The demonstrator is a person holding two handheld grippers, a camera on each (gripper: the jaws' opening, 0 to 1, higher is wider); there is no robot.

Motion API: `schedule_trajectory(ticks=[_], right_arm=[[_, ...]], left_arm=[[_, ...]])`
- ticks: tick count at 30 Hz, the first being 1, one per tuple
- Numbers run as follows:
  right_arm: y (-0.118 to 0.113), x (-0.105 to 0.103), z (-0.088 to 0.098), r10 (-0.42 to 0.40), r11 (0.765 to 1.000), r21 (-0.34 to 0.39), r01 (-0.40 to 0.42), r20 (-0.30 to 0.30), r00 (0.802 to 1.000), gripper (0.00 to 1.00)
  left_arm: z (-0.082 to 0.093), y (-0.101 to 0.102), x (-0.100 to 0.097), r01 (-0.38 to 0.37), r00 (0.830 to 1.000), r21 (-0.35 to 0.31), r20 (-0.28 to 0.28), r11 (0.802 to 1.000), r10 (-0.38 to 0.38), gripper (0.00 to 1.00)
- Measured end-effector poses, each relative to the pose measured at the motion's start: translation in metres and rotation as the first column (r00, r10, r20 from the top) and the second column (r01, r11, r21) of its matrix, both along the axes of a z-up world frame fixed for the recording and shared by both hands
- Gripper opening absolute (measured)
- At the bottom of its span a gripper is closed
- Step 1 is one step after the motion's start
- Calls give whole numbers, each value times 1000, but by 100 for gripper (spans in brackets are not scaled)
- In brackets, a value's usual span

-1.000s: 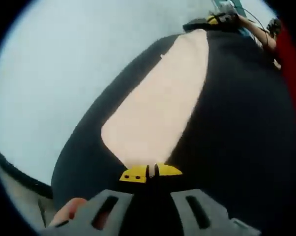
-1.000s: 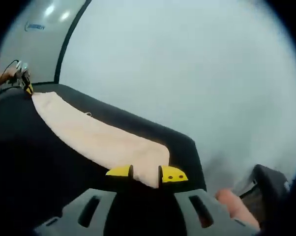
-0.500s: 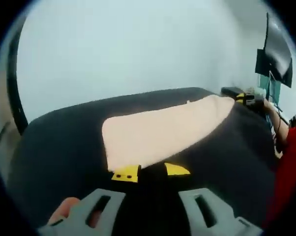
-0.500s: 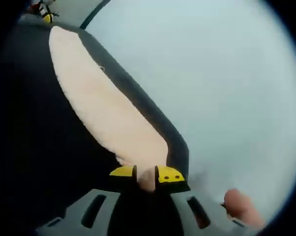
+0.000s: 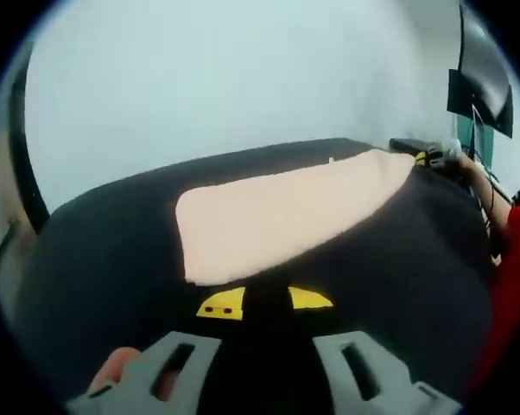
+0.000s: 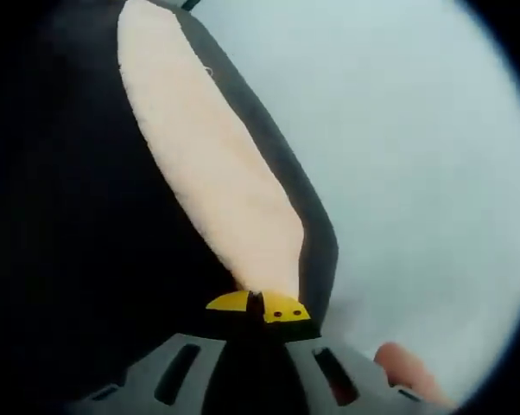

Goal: Fold the towel on the table until its edges align and the towel forms a compact rectangular stack.

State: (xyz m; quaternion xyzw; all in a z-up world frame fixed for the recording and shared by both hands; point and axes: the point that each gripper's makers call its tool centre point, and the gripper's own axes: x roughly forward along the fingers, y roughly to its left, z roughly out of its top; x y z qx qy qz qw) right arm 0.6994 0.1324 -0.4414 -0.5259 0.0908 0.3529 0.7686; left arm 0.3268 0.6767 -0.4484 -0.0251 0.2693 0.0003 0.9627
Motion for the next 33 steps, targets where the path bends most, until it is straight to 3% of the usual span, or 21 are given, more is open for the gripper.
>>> schedule_trajectory(ticks=[3,5,8,10,12,13,14,15,16,17,18,19,21,22,25,26,27,28,30,32,33], right_arm=[[-6,-9,-15,-40,999,-6,40,-64,997,1],[-7,-7,-11,-75,995,66,79,-66,995,4],[-2,-21,1,-64,980,180,84,-111,992,17],[6,-31,21,-49,941,327,91,-135,990,23],[14,-37,46,-49,857,505,103,-118,992,22],[16,-40,55,-42,825,558,95,-108,993,21],[20,-45,61,-28,799,595,87,-108,994,21],[23,-50,64,-15,792,607,73,-99,995,21],[26,-51,66,-15,780,622,64,-84,996,21],[26,-52,69,-19,771,634,64,-77,997,21],[27,-54,70,-17,763,644,59,-71,997,19],[29,-56,73,-11,744,667,50,-63,998,18],[33,-60,75,21,704,710,35,-70,997,18],[36,-62,73,40,687,726,31,-81,996,17],[31,-59,61,27,695,717,55,-102,994,16],[30,-60,58,27,698,714,57,-105,994,15],[29,-61,57,29,698,714,56,-106,994,14],[31,-64,59,43,684,728,48,-106,993,14],[33,-69,64,57,666,745,33,-95,994,14],[35,-71,73,57,634,773,11,-62,996,14],[35,-74,75,59,625,781,3,-51,997,13]], left_arm=[[1,2,-3,-55,998,-70,10,996,56,13],[2,3,-5,-113,993,-153,10,982,116,13],[10,-1,-12,-264,953,-375,39,888,300,14],[17,2,-16,-320,918,-467,64,824,392,14],[19,11,-19,-369,881,-547,53,752,471,16],[18,14,-20,-399,860,-572,38,716,509,17],[15,17,-21,-421,846,-586,22,693,533,19],[12,17,-19,-429,838,-608,7,668,545,20],[7,17,-17,-441,829,-638,-20,631,560,20],[1,18,-14,-471,807,-671,-65,573,587,21],[-3,19,-11,-474,804,-676,-71,564,591,22],[-6,22,-7,-473,806,-670,-68,572,587,24],[-3,28,6,-468,772,-737,-71,488,632,34],[-2,29,12,-458,764,-756,-66,468,641,38],[-7,27,22,-498,754,-722,-86,481,651,39],[-8,29,22,-530,728,-706,-96,469,679,37],[-8,27,25,-537,723,-701,-95,470,685,37],[-9,25,28,-544,725,-689,-98,479,682,37],[-14,27,27,-584,706,-651,-113,485,700,31],[-17,34,23,-614,698,-579,-81,537,711,12],[-9,57,36,-579,728,-538,-3,612,686,10]])
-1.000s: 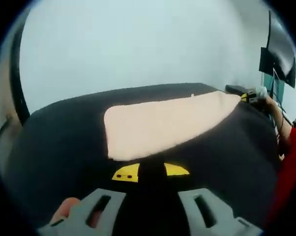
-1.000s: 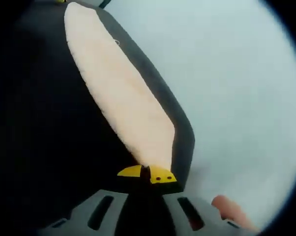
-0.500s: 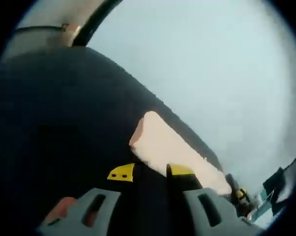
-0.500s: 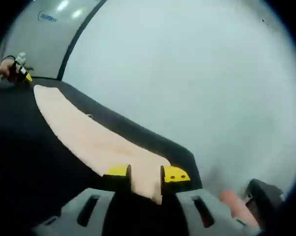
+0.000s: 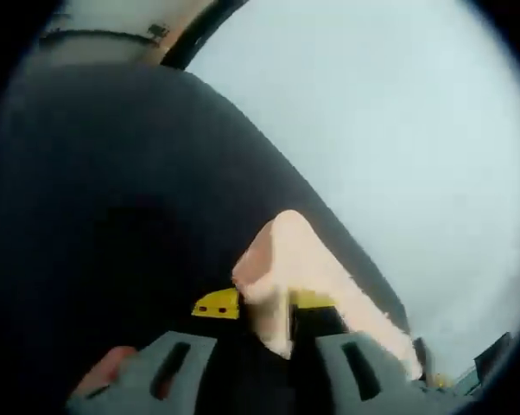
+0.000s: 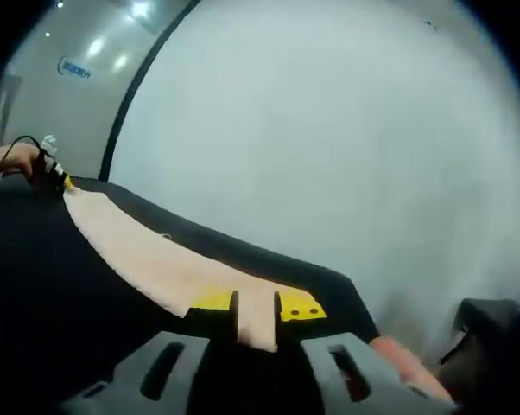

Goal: Fold the towel on the table until its edges align and the towel forms a compact rectangular stack.

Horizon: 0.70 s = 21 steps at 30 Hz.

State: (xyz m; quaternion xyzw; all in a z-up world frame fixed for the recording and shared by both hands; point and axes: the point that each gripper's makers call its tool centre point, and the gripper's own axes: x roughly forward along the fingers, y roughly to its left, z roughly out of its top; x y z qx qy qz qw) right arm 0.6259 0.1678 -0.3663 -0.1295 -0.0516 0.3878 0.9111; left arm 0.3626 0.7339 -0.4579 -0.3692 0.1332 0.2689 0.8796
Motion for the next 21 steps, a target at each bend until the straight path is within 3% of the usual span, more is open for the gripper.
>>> schedule_trajectory(ticks=[1,2,4,7,9,11,13,16,18,21], right_arm=[[0,-1,1,-1,1000,5,1,0,1000,12],[0,-1,1,-5,1000,10,5,2,1000,12],[-1,-5,0,-9,1000,11,9,10,1000,11],[1,-5,-9,-9,999,-31,10,21,1000,11],[0,-4,-16,-15,997,-70,16,22,1000,11],[1,-4,-17,-14,996,-86,16,34,999,11],[2,-6,-14,-8,997,-80,11,42,999,11],[3,-7,-13,1,997,-78,3,49,999,11],[2,-7,-13,-1,997,-82,5,53,999,11],[1,-5,-17,-5,996,-93,9,43,999,11]], left_arm=[[3,2,4,22,999,24,30,999,-23,9],[0,-4,4,-14,999,-52,32,999,16,9],[15,-7,12,-11,994,-23,107,1000,14,8],[32,-34,21,33,995,72,95,997,-40,8],[50,-43,35,91,991,154,84,984,-104,8],[69,-76,53,152,979,209,101,966,-176,8],[78,-104,69,221,964,270,82,937,-251,8],[84,-132,91,315,938,371,16,874,-345,8],[80,-160,104,362,917,334,39,870,-397,8],[67,-202,120,451,877,359,-7,817,-481,8]])
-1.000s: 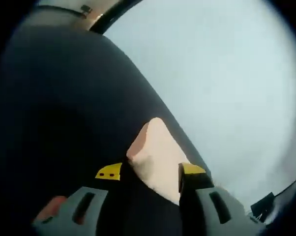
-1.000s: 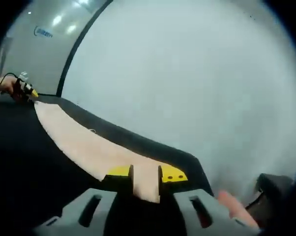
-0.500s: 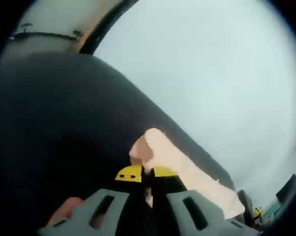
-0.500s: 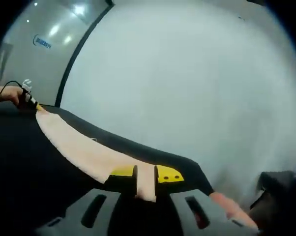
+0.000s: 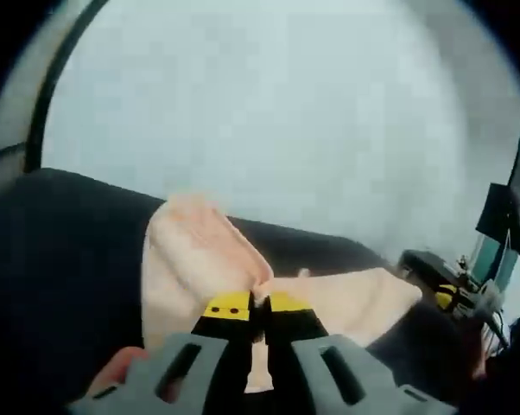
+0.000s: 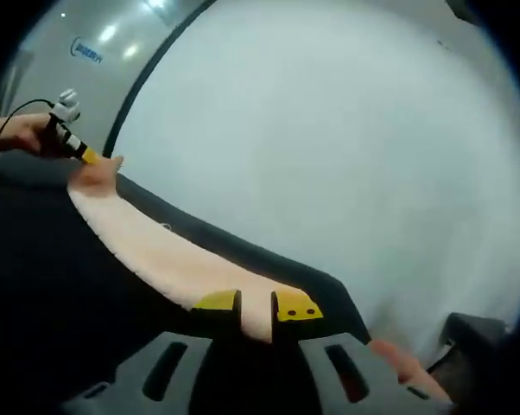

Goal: Fold the towel on the table until its edges align and the towel forms a compact rectangular stack.

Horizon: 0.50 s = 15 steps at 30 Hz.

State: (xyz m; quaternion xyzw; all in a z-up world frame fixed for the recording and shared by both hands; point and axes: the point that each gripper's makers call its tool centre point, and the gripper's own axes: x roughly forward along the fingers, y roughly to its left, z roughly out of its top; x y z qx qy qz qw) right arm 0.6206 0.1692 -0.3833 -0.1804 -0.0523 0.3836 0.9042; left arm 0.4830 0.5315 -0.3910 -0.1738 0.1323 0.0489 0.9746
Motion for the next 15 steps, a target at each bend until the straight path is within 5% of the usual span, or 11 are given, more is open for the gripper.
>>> schedule_trajectory(ticks=[10,13,15], right_arm=[[0,-2,-1,11,1000,-12,-11,11,1000,11],[0,-2,-2,8,1000,-21,-8,16,1000,11],[-2,-1,-2,4,1000,-18,-4,15,1000,11]], left_arm=[[-24,-59,33,178,980,53,-97,983,-172,8],[-33,-73,38,210,972,122,-135,970,-193,8],[-42,-85,38,215,968,105,-154,971,-198,8]])
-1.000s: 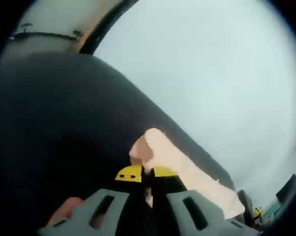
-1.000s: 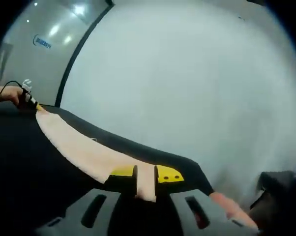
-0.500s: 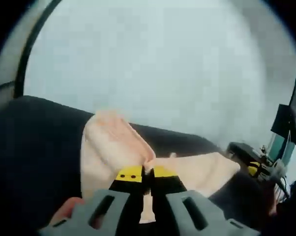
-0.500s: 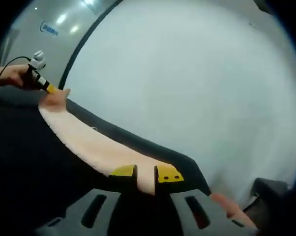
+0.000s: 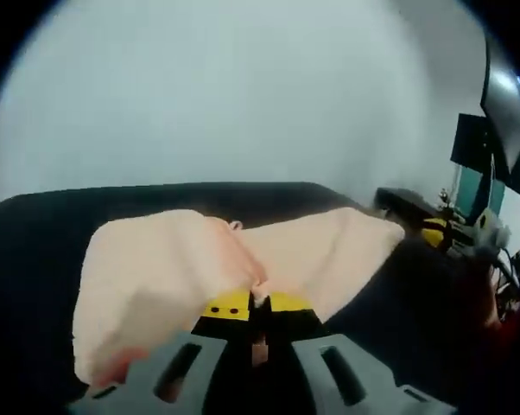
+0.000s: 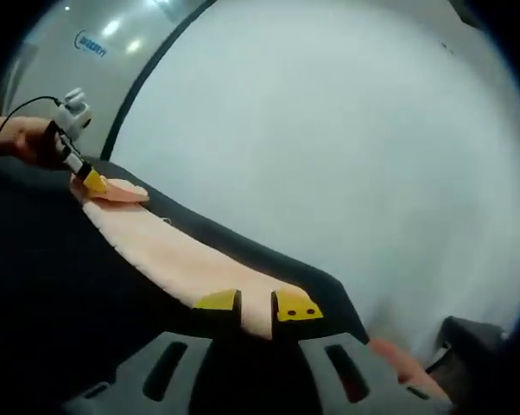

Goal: Fold the towel on the table until its edges align and the towel forms a compact rectangular stack.

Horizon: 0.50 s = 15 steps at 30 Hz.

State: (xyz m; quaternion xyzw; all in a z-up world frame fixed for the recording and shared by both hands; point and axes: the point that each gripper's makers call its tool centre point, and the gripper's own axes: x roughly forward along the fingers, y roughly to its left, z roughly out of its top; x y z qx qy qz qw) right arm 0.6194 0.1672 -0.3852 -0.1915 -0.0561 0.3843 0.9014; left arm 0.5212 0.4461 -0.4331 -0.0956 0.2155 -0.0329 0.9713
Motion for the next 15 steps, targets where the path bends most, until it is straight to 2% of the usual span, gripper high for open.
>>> schedule_trajectory(ticks=[2,6,7,8,11,12,13,15], right_arm=[[-3,2,-1,-11,1000,3,11,-6,1000,11],[-6,4,-2,-18,1000,14,18,-18,1000,11],[-6,4,-3,-19,1000,12,19,-20,1000,11],[-6,4,-5,-21,1000,6,21,-22,1000,11],[-5,4,-7,-20,1000,-4,20,-24,1000,11],[-6,4,-7,-23,1000,-7,23,-23,999,12],[-7,5,-8,-26,1000,-7,26,-23,999,12],[-9,8,-8,-33,999,-2,33,-32,999,12]], left_arm=[[-11,-1,1,-3,999,22,-37,1000,4,8],[-10,-9,3,7,1000,23,-12,1000,-6,8],[-7,-12,4,14,1000,37,-5,999,-13,9],[-7,-8,5,28,1000,101,-13,994,-27,9],[-4,-21,6,56,998,105,4,993,-57,10],[-8,-26,4,99,995,129,-19,987,-97,14],[-9,-34,4,128,992,94,-23,987,-126,20],[-9,-54,-3,171,985,37,-25,985,-170,43]])
